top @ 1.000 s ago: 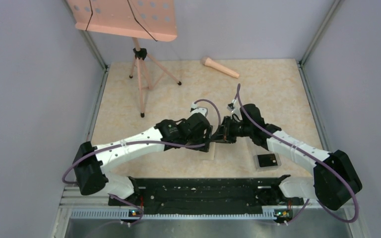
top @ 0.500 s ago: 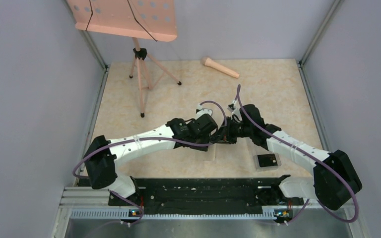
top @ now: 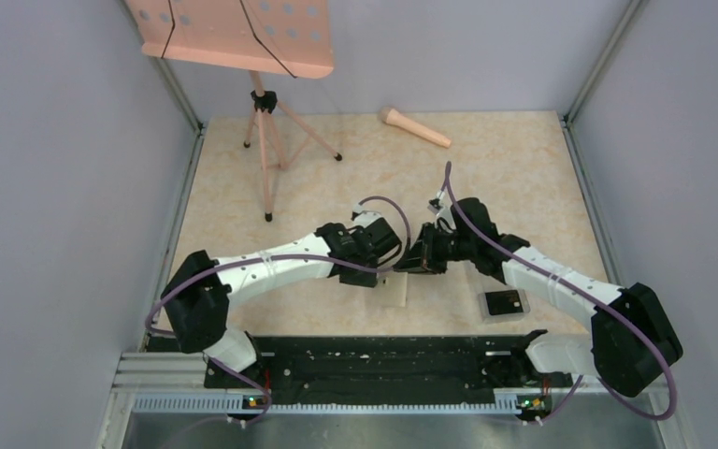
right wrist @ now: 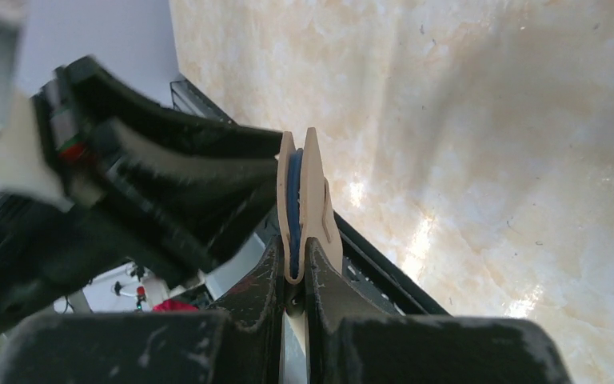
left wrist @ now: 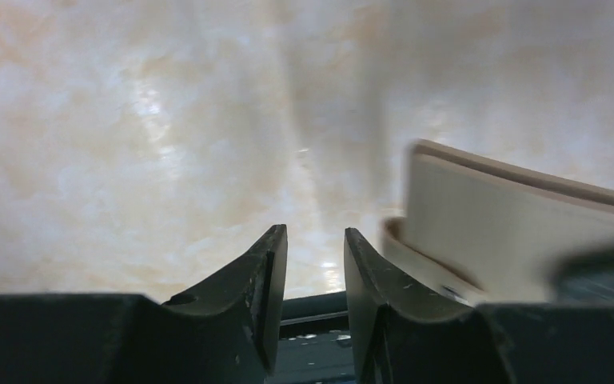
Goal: Put the credit cards into the card holder
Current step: Open the card holder at the center of the board.
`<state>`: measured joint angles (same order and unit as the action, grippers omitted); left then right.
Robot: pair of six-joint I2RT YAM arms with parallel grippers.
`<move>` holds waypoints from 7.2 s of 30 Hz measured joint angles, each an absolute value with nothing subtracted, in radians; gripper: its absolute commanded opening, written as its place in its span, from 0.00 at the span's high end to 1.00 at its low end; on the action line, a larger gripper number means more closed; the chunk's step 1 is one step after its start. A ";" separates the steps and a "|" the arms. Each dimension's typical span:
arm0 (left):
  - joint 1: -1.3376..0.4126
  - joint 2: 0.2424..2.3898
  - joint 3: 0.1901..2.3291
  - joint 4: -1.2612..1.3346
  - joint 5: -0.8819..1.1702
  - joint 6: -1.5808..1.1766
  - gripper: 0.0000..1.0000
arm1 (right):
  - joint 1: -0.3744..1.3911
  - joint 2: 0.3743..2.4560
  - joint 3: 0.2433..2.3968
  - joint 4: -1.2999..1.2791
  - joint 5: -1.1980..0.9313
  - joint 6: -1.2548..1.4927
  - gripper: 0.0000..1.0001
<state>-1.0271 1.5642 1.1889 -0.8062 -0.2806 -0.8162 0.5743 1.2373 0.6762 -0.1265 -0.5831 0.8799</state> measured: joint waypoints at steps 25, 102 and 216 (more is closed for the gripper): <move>-0.977 1.361 1.108 -0.700 -0.116 -0.738 0.38 | 0.575 1.237 0.677 -0.129 -0.619 0.880 1.00; -0.864 1.233 0.842 -0.518 0.099 -0.830 0.31 | 0.582 1.195 0.720 -0.170 -0.620 0.876 1.00; -0.694 0.976 0.627 -0.236 0.300 -0.792 0.68 | 0.583 1.165 0.667 0.036 -0.732 1.009 1.00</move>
